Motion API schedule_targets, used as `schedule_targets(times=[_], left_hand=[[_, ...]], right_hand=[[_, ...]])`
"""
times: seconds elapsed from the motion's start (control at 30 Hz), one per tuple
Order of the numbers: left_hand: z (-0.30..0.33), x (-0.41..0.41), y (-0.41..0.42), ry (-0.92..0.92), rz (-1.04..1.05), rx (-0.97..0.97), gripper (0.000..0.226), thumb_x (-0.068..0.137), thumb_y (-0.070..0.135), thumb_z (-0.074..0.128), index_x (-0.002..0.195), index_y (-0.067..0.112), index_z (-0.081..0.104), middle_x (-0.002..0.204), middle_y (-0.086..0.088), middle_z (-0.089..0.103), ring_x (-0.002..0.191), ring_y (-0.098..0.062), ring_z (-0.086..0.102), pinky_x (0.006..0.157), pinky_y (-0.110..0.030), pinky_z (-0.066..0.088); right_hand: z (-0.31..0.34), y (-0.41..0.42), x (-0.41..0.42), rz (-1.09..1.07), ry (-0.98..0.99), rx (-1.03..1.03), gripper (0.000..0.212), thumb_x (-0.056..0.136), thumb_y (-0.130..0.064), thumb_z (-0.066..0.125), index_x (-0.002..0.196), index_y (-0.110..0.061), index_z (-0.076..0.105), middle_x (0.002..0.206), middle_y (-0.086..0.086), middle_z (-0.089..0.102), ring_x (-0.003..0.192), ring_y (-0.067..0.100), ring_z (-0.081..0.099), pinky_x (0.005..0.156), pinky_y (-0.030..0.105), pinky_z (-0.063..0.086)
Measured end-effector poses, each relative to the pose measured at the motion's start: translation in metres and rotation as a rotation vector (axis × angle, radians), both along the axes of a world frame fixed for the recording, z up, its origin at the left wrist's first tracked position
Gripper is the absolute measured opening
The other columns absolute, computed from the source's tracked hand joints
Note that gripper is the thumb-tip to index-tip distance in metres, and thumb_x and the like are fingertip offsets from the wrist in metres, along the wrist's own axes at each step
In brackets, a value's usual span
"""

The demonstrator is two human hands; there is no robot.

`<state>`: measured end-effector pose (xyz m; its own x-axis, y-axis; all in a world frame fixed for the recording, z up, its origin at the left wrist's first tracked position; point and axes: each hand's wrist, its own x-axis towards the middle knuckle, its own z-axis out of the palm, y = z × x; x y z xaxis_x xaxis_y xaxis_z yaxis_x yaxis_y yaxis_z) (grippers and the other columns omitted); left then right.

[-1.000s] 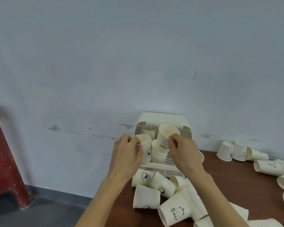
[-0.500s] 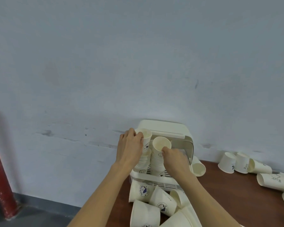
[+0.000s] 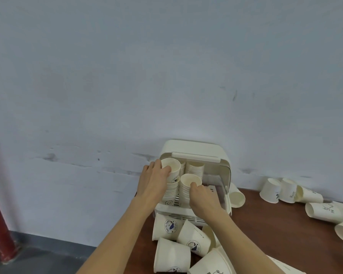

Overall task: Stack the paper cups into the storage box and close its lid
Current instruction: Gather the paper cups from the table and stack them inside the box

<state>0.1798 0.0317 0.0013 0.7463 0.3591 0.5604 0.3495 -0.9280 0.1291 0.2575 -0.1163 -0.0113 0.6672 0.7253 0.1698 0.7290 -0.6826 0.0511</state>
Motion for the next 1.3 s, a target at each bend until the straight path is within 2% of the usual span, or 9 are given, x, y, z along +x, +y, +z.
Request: schedule_targets(times=[0.1,0.37,0.57,0.7,0.8,0.87,0.97,1.17,1.3], left_hand=[[0.007,0.002,-0.003,0.049,0.009,0.006,0.023,0.097,0.014,0.042,0.106,0.023,0.061,0.105,-0.004,0.052,0.096,-0.024,0.048,0.074,-0.030,0.027],[0.013,-0.002,-0.013,0.130,0.039,0.018,0.021,0.095,0.010,0.043,0.098,0.019,0.062,0.100,-0.004,0.053,0.094,-0.025,0.052,0.069,-0.030,0.029],[0.003,0.001,-0.013,0.272,0.043,0.023,0.023,0.093,0.005,0.048,0.107,0.016,0.064,0.106,-0.004,0.054,0.096,-0.023,0.052,0.069,-0.029,0.034],[-0.007,-0.001,-0.017,0.400,0.039,0.052,0.030,0.085,0.001,0.055,0.113,0.011,0.059,0.122,-0.011,0.047,0.111,-0.027,0.046,0.082,-0.033,0.040],[-0.011,-0.006,-0.019,0.438,0.043,0.068,0.036,0.089,0.015,0.055,0.125,0.010,0.049,0.130,-0.015,0.041,0.118,-0.030,0.041,0.091,-0.038,0.039],[-0.011,-0.009,-0.023,0.433,0.057,0.047,0.047,0.092,0.026,0.053,0.134,0.010,0.039,0.132,-0.014,0.040,0.120,-0.030,0.040,0.093,-0.038,0.039],[-0.009,-0.016,-0.034,0.384,0.060,0.017,0.053,0.092,0.027,0.050,0.139,0.011,0.031,0.133,-0.014,0.039,0.120,-0.029,0.041,0.093,-0.037,0.040],[-0.009,-0.027,-0.064,0.298,-0.013,-0.006,0.049,0.092,0.018,0.045,0.139,0.016,0.034,0.127,-0.011,0.043,0.114,-0.028,0.045,0.087,-0.036,0.042],[-0.005,-0.028,-0.090,0.273,-0.093,-0.025,0.051,0.093,0.019,0.043,0.143,0.016,0.032,0.130,-0.011,0.042,0.117,-0.028,0.044,0.090,-0.037,0.042]], right_hand=[[-0.004,0.001,-0.001,-0.020,0.022,0.023,0.025,0.091,-0.002,0.039,0.116,-0.004,0.044,0.112,0.017,0.061,0.100,0.034,0.059,0.064,0.037,0.036],[-0.005,-0.009,-0.003,-0.017,0.012,0.075,0.031,0.089,-0.003,0.043,0.120,-0.003,0.040,0.113,0.018,0.060,0.102,0.035,0.058,0.067,0.035,0.036],[-0.007,-0.016,-0.002,-0.013,-0.013,0.119,0.050,0.088,-0.001,0.043,0.136,-0.002,0.030,0.111,0.016,0.061,0.099,0.033,0.058,0.064,0.036,0.039],[-0.006,-0.022,-0.003,-0.021,-0.010,0.135,0.058,0.087,-0.002,0.046,0.141,-0.004,0.025,0.112,0.015,0.061,0.101,0.033,0.057,0.063,0.037,0.037],[-0.006,-0.026,-0.005,-0.019,0.015,0.140,0.056,0.085,-0.002,0.047,0.138,-0.005,0.029,0.115,0.014,0.060,0.104,0.033,0.056,0.064,0.035,0.037],[-0.004,-0.032,-0.009,-0.019,0.038,0.145,0.051,0.084,-0.002,0.048,0.133,-0.007,0.033,0.114,0.013,0.060,0.103,0.032,0.057,0.065,0.034,0.037],[0.000,-0.043,-0.015,-0.020,0.051,0.146,0.044,0.082,-0.002,0.048,0.125,-0.009,0.038,0.113,0.012,0.060,0.103,0.030,0.057,0.066,0.033,0.036],[0.007,-0.072,-0.022,-0.044,0.061,0.138,0.040,0.081,0.001,0.047,0.119,-0.008,0.040,0.108,0.012,0.060,0.098,0.030,0.057,0.056,0.030,0.031],[0.011,-0.092,-0.025,-0.088,0.082,0.148,0.041,0.083,-0.001,0.047,0.123,-0.009,0.040,0.110,0.011,0.058,0.096,0.031,0.058,0.061,0.035,0.037]])
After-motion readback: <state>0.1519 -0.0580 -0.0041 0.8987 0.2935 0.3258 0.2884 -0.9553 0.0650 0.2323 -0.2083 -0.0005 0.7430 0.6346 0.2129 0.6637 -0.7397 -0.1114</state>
